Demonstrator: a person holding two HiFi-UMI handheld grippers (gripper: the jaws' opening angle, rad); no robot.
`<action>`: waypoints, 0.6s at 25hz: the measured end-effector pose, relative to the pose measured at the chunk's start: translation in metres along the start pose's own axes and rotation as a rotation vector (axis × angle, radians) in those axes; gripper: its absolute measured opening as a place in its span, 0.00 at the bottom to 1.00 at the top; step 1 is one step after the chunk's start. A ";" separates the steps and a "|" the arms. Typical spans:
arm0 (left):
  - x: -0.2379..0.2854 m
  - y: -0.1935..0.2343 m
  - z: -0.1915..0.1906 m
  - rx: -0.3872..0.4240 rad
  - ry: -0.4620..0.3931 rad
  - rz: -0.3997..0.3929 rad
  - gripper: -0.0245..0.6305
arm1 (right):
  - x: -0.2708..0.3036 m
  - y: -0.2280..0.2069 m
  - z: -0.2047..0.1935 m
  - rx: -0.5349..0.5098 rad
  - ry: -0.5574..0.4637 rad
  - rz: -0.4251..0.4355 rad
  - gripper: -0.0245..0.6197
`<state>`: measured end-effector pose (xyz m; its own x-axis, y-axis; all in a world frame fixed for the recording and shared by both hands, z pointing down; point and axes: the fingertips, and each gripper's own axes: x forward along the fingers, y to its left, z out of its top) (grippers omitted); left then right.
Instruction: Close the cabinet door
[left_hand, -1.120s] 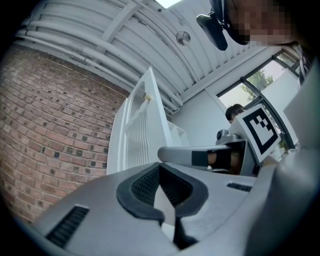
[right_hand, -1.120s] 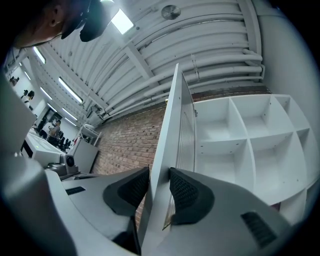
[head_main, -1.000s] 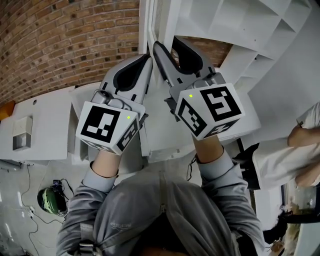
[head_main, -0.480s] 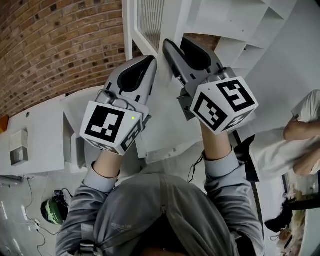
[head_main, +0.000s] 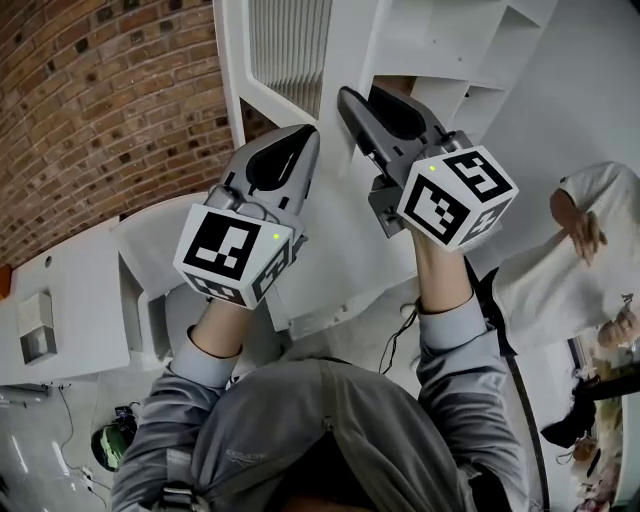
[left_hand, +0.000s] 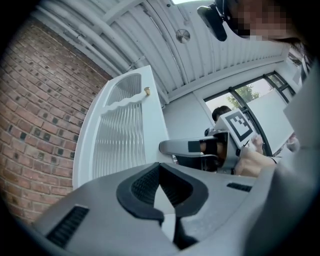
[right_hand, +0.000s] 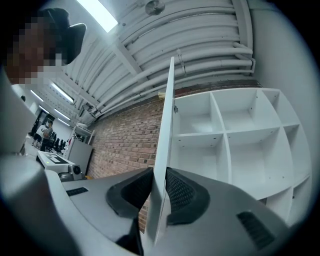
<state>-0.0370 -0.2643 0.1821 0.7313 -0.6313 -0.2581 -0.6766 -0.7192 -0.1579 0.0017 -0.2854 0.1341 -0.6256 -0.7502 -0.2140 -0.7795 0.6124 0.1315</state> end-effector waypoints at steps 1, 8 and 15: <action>0.002 -0.001 -0.001 0.001 0.000 -0.003 0.05 | -0.001 -0.004 0.000 0.008 -0.002 0.004 0.18; 0.016 -0.007 -0.011 -0.015 0.018 -0.038 0.05 | -0.002 -0.028 -0.004 0.034 0.005 0.006 0.18; 0.036 -0.005 -0.017 -0.010 0.016 -0.030 0.05 | -0.002 -0.048 -0.002 0.046 0.005 0.043 0.17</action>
<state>-0.0054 -0.2884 0.1895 0.7529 -0.6135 -0.2383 -0.6531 -0.7412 -0.1555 0.0406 -0.3137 0.1302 -0.6590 -0.7238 -0.2044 -0.7494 0.6552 0.0960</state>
